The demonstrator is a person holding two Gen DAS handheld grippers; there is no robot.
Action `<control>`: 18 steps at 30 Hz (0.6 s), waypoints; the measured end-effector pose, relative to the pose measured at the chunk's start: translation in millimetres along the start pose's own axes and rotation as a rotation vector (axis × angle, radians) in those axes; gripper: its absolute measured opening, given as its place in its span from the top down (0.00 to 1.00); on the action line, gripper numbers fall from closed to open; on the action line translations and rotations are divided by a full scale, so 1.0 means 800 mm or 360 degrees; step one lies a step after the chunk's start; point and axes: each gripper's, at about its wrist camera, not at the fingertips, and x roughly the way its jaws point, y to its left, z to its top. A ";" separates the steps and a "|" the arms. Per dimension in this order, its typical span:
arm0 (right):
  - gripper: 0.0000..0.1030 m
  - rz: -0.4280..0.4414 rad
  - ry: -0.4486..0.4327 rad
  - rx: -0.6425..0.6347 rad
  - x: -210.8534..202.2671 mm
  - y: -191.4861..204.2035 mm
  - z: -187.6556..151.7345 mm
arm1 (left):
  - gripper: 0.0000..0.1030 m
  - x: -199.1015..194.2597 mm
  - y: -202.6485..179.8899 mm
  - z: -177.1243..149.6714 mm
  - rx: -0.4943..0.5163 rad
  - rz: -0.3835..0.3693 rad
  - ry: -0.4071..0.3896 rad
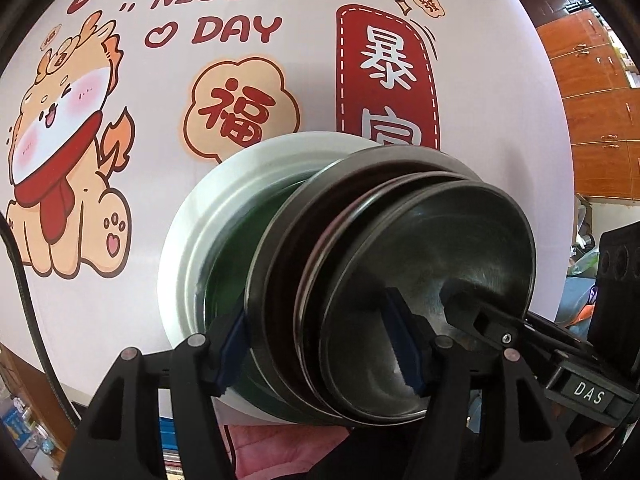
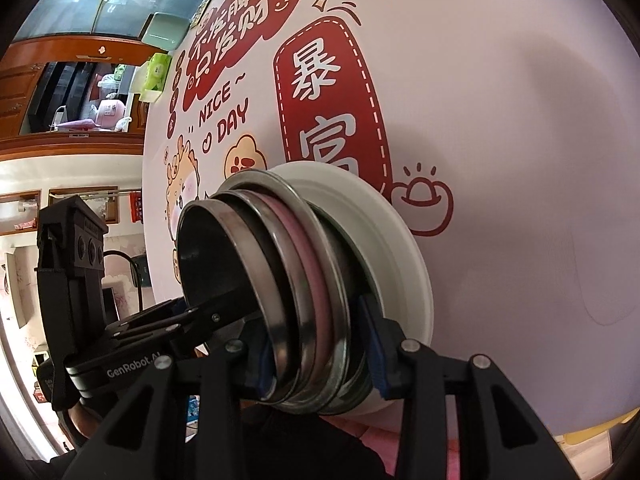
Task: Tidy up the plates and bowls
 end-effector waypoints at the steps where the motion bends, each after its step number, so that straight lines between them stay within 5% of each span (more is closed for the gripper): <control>1: 0.62 0.0003 -0.0002 -0.0001 0.000 0.000 0.000 | 0.40 0.000 -0.001 0.001 0.0000 0.0002 0.0000; 18: 0.55 0.0024 -0.0126 -0.0032 -0.030 -0.009 -0.021 | 0.37 -0.014 0.009 -0.020 -0.0062 -0.0004 -0.0080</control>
